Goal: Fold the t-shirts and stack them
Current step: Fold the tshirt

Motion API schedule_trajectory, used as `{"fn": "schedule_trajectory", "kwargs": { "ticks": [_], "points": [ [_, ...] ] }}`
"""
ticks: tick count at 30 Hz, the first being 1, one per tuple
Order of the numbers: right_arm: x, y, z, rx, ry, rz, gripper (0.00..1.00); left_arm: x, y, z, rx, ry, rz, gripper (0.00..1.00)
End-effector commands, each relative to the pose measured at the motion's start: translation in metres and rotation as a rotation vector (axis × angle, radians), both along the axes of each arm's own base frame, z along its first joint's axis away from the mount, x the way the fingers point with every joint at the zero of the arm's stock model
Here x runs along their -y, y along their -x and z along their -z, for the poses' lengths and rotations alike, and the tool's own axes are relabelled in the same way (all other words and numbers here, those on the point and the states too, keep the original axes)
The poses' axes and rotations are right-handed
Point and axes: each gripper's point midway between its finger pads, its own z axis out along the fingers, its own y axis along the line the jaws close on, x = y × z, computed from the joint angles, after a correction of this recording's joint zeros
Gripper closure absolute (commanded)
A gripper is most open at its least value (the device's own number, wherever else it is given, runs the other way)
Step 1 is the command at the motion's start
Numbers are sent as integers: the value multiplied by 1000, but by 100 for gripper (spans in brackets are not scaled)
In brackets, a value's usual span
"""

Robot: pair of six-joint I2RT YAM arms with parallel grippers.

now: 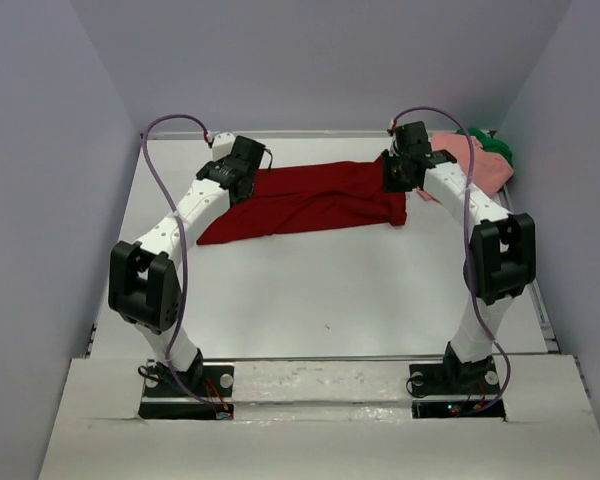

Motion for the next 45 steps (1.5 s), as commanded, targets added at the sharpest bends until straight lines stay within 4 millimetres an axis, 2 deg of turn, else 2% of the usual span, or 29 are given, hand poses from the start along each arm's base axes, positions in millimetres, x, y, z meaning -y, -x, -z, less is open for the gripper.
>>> {"fn": "schedule_trajectory", "kwargs": {
  "ticks": [1, 2, 3, 6, 7, 8, 11, 14, 15, 23, 38, 42, 43, 45],
  "points": [
    [-34, 5, 10, -23, -140, -100, 43, 22, 6, 22, -53, 89, 68, 100],
    [-36, 3, 12, -29, -146, -108, 40, 22, 7, 22, -54, 87, 67, 100],
    [-38, -1, 10, -29, -148, -113, 39, 21, 8, 19, -46, 84, 64, 96],
    [-45, -7, 26, -69, -164, -132, 39, 17, 10, 9, -28, 77, 60, 91],
    [-45, -15, 21, -54, -158, -118, 41, 18, 9, 2, -15, 81, 66, 90],
    [-45, -16, 32, -84, -154, -117, 43, 18, 11, -6, -2, 82, 73, 90],
    [-50, -25, 31, -83, -166, -125, 49, 17, 11, -18, 20, 87, 84, 90],
    [-57, -29, 43, -105, -163, -131, 54, 17, 12, -26, 38, 88, 90, 90],
    [-62, -31, 45, -109, -158, -139, 54, 16, 11, -25, 33, 84, 91, 90],
    [-60, -39, 61, -123, -130, -129, 52, 17, 13, -18, 17, 75, 102, 90],
    [-56, -49, 72, -121, -110, -89, 53, 14, 16, -24, 22, 67, 108, 89],
    [-58, -51, 79, -130, -113, -92, 57, 14, 16, -24, 19, 64, 110, 90],
    [-58, -52, 80, -129, -115, -92, 62, 14, 16, -24, 20, 63, 109, 90],
    [-60, -53, 82, -133, -120, -95, 65, 13, 16, -25, 21, 62, 108, 90]
  ]
}}
